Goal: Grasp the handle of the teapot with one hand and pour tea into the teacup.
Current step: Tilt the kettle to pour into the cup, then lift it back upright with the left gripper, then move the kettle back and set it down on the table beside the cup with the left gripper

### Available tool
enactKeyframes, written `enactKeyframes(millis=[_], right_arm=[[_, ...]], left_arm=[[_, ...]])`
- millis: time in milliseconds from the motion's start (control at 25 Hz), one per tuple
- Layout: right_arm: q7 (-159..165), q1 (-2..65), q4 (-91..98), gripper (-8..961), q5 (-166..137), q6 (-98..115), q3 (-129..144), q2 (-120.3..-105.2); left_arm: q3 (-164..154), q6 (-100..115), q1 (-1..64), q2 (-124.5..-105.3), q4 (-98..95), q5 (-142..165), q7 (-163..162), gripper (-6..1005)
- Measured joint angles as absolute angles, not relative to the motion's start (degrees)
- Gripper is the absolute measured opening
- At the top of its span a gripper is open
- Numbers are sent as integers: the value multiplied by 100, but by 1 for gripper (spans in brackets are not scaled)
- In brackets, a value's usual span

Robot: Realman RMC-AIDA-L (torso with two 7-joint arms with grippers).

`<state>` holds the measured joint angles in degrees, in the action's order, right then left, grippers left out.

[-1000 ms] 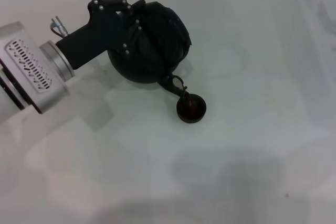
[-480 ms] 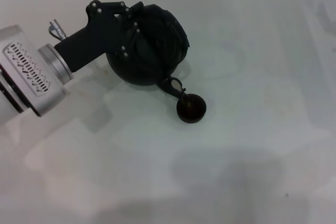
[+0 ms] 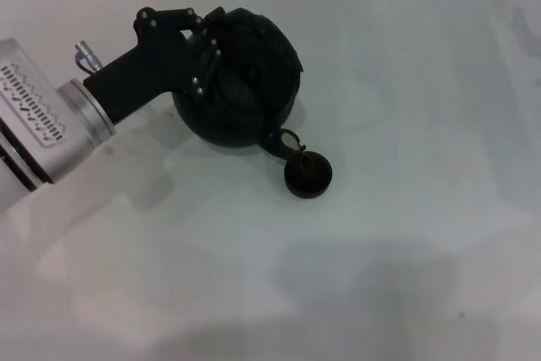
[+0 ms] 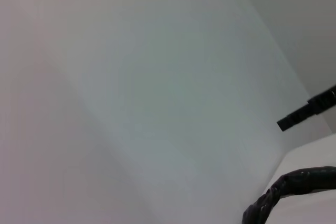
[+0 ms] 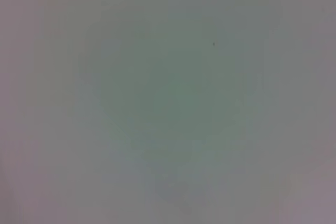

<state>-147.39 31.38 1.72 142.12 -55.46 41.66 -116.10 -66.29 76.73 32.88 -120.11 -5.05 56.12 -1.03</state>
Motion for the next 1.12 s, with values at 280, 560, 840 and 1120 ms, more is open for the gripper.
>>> enactKeyframes(millis=[280,560,840,1120], right_arm=[[-14739,3137,167,874,14212,-5546,4166,-11610],[-14739,3137,166,874,14211,-5546,4166,-11610],[-14739,3147,167,874,14212,-5480,4166,-11610],[-14739,3179,166,874,14212,-5359,4166,-11610]], left_arm=[[-6640,7683,3239,-12014,-499,5460,-359,101],[-6614,7684,3183,-12028,-455,5229,-613,101],[-6614,8088,3133,-12071,162,3977,-852,101],[-6594,8191,3059,-12081,565,3398,-1199,100]])
